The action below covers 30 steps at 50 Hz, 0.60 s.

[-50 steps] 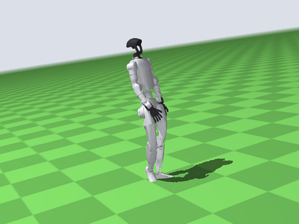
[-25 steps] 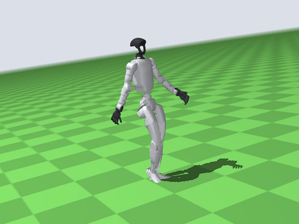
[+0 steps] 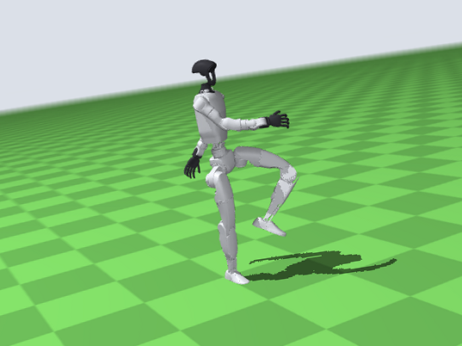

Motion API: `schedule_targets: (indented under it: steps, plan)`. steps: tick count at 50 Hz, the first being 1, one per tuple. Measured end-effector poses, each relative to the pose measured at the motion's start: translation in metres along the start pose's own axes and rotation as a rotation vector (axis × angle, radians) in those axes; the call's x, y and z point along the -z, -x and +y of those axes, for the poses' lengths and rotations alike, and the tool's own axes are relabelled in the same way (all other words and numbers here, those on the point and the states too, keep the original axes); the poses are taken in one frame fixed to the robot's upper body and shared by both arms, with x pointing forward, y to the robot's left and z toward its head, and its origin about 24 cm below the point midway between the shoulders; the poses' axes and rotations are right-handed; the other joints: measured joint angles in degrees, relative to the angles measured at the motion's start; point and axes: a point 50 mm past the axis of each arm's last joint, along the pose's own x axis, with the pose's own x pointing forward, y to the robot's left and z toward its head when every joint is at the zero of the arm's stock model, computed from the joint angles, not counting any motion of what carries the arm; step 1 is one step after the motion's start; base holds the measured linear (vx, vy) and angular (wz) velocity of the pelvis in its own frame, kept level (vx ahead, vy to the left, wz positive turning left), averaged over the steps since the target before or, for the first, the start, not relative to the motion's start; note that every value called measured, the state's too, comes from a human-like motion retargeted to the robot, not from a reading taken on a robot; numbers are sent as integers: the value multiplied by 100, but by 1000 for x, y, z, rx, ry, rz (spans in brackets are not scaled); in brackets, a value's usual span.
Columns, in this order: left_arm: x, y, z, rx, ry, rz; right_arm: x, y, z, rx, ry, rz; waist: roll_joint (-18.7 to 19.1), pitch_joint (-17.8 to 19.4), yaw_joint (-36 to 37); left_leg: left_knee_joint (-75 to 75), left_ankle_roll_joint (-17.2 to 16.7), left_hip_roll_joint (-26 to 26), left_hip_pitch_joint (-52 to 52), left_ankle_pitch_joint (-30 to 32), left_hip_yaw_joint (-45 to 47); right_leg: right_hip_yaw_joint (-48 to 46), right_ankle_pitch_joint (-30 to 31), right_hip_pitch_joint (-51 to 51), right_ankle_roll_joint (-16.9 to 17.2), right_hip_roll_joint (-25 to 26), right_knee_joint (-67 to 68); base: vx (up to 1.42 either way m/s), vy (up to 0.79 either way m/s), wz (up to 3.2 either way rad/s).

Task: Upper body actions

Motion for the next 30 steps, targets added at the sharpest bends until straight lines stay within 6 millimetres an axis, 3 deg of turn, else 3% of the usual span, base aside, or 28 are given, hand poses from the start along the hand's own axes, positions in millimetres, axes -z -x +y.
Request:
schedule_targets:
  steps: [2,4,5,8,10,12,13,15,18,19,20,22,25,27,30]
  plan:
    - [-27,5,-15,48,-10,-85,2,2,5,7,5,-17,219,-249,-214,-78,-9,249,640,105,-313,-230,-30,106,36,303,-88,10,19,97]
    - [-56,12,-33,114,-56,-177,16,11,15,-12,-15,-1,404,-531,-429,-834,-16,162,1533,213,-381,-536,-28,199,140,482,-182,10,37,107]
    - [-70,17,-43,145,-90,-224,27,18,20,-22,-24,18,469,-682,-533,-1410,-20,-23,1979,318,-361,-696,-17,221,220,508,-216,11,55,85]
    - [-103,32,-72,196,-220,-351,75,53,48,-45,-35,148,459,-1136,-589,-4062,-462,-1129,3406,729,-551,-796,-74,218,437,361,-174,27,40,47]
    - [-120,43,-94,212,-319,-422,110,90,76,-79,-27,264,554,-1471,-821,-6026,-802,-1881,4264,1020,-1086,-1062,-185,236,492,451,-141,42,27,81]
    - [-136,58,-119,236,-411,-490,144,134,111,-137,-18,418,813,-1752,-1094,-7909,-1416,-2370,5008,263,-1575,-1262,-372,135,468,730,78,47,27,76]
    - [-142,65,-132,252,-459,-520,161,162,131,-169,-15,516,933,-1840,-1322,-8666,-1299,-2336,5438,-79,-1011,-1432,-434,113,456,819,260,37,19,137]
    - [-156,87,-166,317,-581,-593,192,224,164,-218,-13,760,1153,-1955,-2074,-9270,-1328,-2348,5361,119,-1871,-2042,-75,-38,475,848,798,17,20,180]
    - [-195,158,-232,422,-834,-876,219,300,192,-164,-82,1176,1506,-1223,-2039,-9111,-1290,-1925,5183,209,-2326,-2026,1539,-1020,166,460,2925,-27,9,-8]
    - [-206,189,-253,432,-926,-1016,223,325,197,-112,-160,1315,1554,-966,-1961,-9178,-1242,-1864,5240,249,-2223,-1723,1728,-1518,137,450,3735,-42,7,-83]
    - [-215,224,-272,436,-1018,-1167,223,348,203,-49,-258,1452,1577,-742,-1843,-9278,-1183,-1850,5301,297,-2060,-1255,1749,-2101,192,514,4575,-39,13,-78]
    - [-230,297,-296,400,-1173,-1457,219,390,209,90,-567,1689,1737,-374,-2028,-9207,-1118,-1733,5236,289,-2094,-1749,1171,-2954,-255,-248,6324,-32,22,-14]
    - [-244,383,-300,290,-1178,-1810,207,431,219,378,-993,1864,1924,-41,-2728,-9169,-999,-1684,4999,332,-2232,-1755,772,-4440,-590,-784,8093,-18,24,25]
    - [-246,404,-296,257,-1105,-1927,198,456,227,646,-1126,1882,2030,-23,-3027,-9193,-961,-1579,4921,407,-2255,-1668,645,-5257,-597,-709,8611,11,11,5]
    - [-239,412,-300,314,-1030,-1990,187,483,235,943,-1136,1857,2315,-66,-3050,-9204,-908,-1312,4843,444,-2236,-1840,577,-5846,-634,-439,8664,7,1,-23]
